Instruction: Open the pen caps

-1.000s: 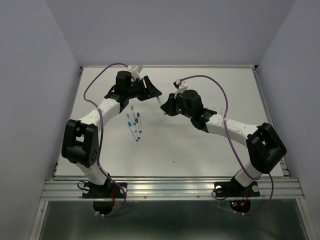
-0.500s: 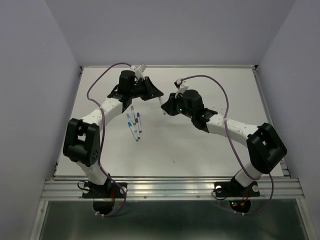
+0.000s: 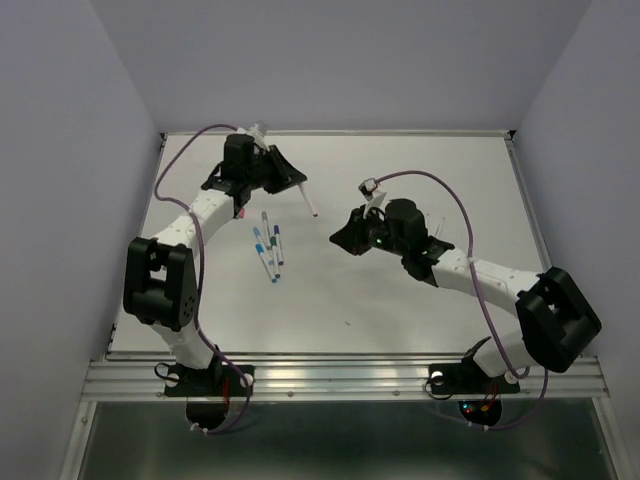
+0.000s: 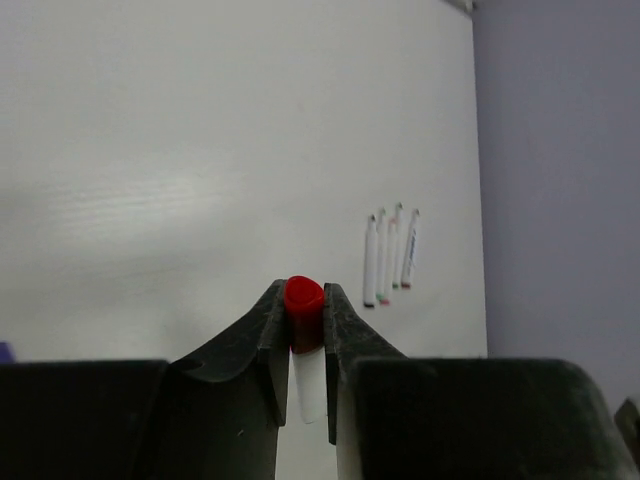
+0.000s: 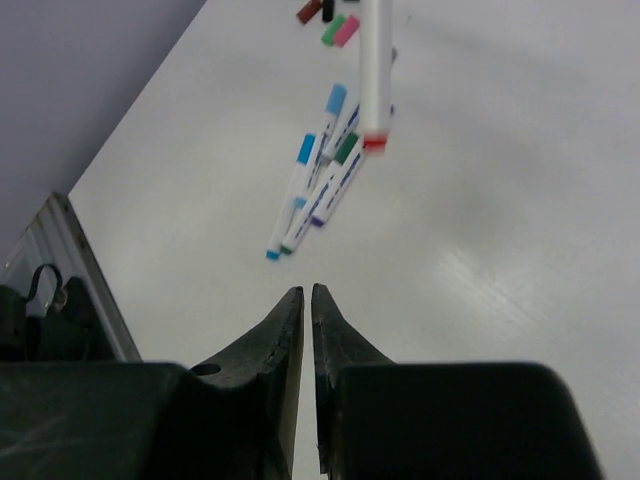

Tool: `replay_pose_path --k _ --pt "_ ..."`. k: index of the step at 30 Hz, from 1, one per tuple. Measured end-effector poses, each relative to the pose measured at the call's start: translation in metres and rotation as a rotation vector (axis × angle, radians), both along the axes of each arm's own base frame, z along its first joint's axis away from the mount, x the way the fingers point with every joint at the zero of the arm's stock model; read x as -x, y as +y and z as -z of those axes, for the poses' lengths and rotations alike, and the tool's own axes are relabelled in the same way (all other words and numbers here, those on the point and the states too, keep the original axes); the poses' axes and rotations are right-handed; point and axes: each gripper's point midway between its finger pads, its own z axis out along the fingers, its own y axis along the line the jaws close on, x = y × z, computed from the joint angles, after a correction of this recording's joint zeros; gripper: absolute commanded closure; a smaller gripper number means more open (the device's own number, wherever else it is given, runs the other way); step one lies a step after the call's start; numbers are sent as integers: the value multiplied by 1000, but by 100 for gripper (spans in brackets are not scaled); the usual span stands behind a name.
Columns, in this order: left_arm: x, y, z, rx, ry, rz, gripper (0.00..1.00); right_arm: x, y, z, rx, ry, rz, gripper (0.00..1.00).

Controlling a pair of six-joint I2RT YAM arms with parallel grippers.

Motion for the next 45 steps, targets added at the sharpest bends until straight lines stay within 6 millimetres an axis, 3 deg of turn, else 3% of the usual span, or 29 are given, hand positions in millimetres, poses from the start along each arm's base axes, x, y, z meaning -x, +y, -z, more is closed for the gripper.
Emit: replay_pose_path --k 2,5,7,8,9,13,14,15,16,17,20,24,30,34,40,41,43,44,45 --pt "-34 41 -8 -25 -54 -150 100 17 -1 6 8 33 -49 99" --pt "-71 99 -17 -61 -114 -351 100 35 4 8 3 65 -119 99" --pt "-78 113 -19 -67 -123 -402 100 39 5 8 0 71 -138 99" --pt "-79 114 -20 -65 -126 -408 100 40 5 9 1 74 -143 98" --pt "-78 113 -21 -61 -128 -405 100 40 4 9 3 76 -141 91" --pt "-75 98 -26 -31 -137 -360 100 29 -1 12 37 60 -76 48" --pt "-73 96 -27 -25 -140 -349 100 24 -2 10 46 52 -55 27" --pt "-70 92 -28 -19 -139 -333 100 19 -2 7 53 41 -44 19" --pt "-66 88 -28 -15 -141 -321 100 13 -1 3 59 23 -34 19" --pt "-62 84 -29 -11 -140 -307 100 5 2 -2 66 0 -22 0" --pt "-48 74 -33 1 -144 -268 100 -19 11 -17 79 -54 7 0" --pt "-32 54 -45 20 -166 -208 100 -43 25 -29 100 -113 10 0" --pt "-16 30 -55 46 -189 -137 100 -62 41 -22 135 -131 -18 1" --pt "-12 26 -53 49 -180 -125 100 -71 49 -19 146 -134 -25 11" --pt "-10 23 -53 52 -178 -116 100 -80 55 -28 137 -160 -22 51" --pt "-10 22 -53 53 -178 -113 100 -81 56 -28 135 -158 -20 71" --pt "-9 21 -53 54 -178 -108 100 -82 56 -29 137 -165 -21 85" --pt "-8 20 -53 54 -177 -106 100 -82 57 -29 132 -159 -21 98" --pt "-8 20 -53 54 -178 -105 100 -82 57 -28 132 -157 -21 99"
